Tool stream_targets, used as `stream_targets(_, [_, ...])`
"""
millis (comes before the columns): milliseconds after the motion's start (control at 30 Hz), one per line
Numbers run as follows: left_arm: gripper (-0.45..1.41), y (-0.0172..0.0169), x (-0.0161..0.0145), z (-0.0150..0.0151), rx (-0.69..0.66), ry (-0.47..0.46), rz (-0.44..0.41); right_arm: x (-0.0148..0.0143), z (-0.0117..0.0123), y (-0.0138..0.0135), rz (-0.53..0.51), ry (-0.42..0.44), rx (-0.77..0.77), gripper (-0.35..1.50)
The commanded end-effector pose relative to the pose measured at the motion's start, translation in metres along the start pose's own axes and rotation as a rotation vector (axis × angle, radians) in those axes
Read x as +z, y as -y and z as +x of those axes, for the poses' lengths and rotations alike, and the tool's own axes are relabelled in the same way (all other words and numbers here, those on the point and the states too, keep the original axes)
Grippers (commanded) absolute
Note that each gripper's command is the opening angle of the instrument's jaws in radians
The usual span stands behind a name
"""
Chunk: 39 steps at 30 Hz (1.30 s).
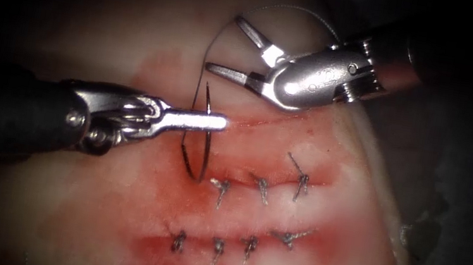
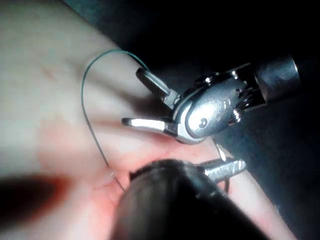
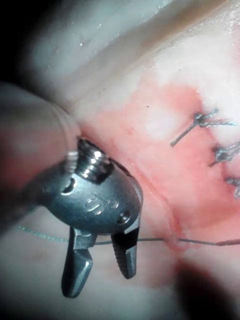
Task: Wound Closure
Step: Pull the needle through the tissue using the left gripper, then transfer the needle back to the right gripper
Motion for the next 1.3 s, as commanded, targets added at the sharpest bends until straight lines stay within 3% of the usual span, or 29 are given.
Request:
stream_targets(33, [-0.45,0.0005,0.0008,-0.0011,-0.006,0.01,0.03,0.0007,0.0003,-0.0005,0.0,0.004,0.0,1.4])
stream_targets(167, [-0.45,0.0035,0.0002,-0.0032,-0.024,0.046,0.076,0.0007,0.0003,-0.0005,0.0,0.004,0.001,1.41])
stream_targets(300, [-0.45,0.0126,-0.0018,-0.0089,0.071,0.165,0.217,0.0007,-0.0003,0.0001,0.002,0.003,0.007,1.45])
stream_targets(433, [-0.45,0.0155,-0.0027,-0.0105,0.187,0.193,0.222,0.0006,-0.0009,0.0009,0.009,0.009,0.005,1.45])
stream_targets(467, [-0.45,0.0166,-0.0033,-0.011,0.35,0.205,0.198,0.0005,-0.0019,0.0021,0.029,0.025,-0.003,1.45])
stream_targets(533, [-0.45,0.0162,-0.0032,-0.0109,0.518,0.197,0.159,0.0004,-0.0025,0.003,0.048,0.043,-0.003,1.43])
stream_targets(567, [-0.45,0.0153,-0.0028,-0.0103,0.739,0.163,0.104,0.0003,-0.0034,0.004,0.074,0.078,0.007,1.41])
stream_targets(633, [-0.45,0.0139,-0.0021,-0.0093,0.929,0.103,0.062,-0.0001,-0.0042,0.0048,0.113,0.112,0.018,1.4])
stream_targets(733, [-0.45,0.0105,-0.0007,-0.0067,1.265,-0.086,0.003,-0.0007,-0.0052,0.0054,0.233,0.124,0.221,1.38])
stream_targets(767, [-0.45,0.0088,-0.0002,-0.0053,1.379,-0.19,-0.02,-0.001,-0.0054,0.0052,0.291,0.121,0.315,1.33])
stream_targets(800, [-0.45,0.0075,0.0002,-0.0042,1.463,-0.268,-0.037,-0.0012,-0.0055,0.0049,0.35,0.108,0.402,1.25])
stream_targets(867, [-0.45,0.0044,0.0008,-0.0015,1.615,-0.435,-0.049,-0.0018,-0.0046,0.0031,0.43,-0.038,0.52,1.08])
stream_targets(900, [-0.45,0.0032,0.001,-0.0004,1.667,-0.495,-0.042,-0.0021,-0.0044,0.002,0.402,-0.12,0.689,1.06])
stream_targets(933, [-0.45,0.0007,0.0013,0.0016,1.759,-0.61,-0.037,-0.003,-0.0058,0.0009,0.406,0.039,1.138,0.94])
stream_targets(967, [-0.45,0.0007,0.0013,0.0016,1.759,-0.61,-0.037,-0.003,-0.0058,0.0009,0.406,0.039,1.138,0.94])
stream_targets(1000, [-0.45,-0.0018,0.0011,0.0033,1.81,-0.726,-0.029,-0.0051,-0.0068,0.0001,0.367,-0.002,1.11,0.91])
stream_targets(1100, [-0.45,-0.0033,0.0003,0.004,1.875,-0.822,0.005,-0.0064,-0.0069,-0.0012,0.299,-0.032,1.101,0.76])
stream_targets(1167, [-0.45,-0.0036,0.0,0.0045,1.915,-0.879,0.034,-0.0069,-0.0061,-0.0027,0.227,-0.012,1.167,0.81])
stream_targets(1300, [-0.45,-0.0033,0.0,0.0052,1.953,-0.907,0.116,-0.0078,-0.0047,-0.0044,0.15,0.004,1.207,0.78])
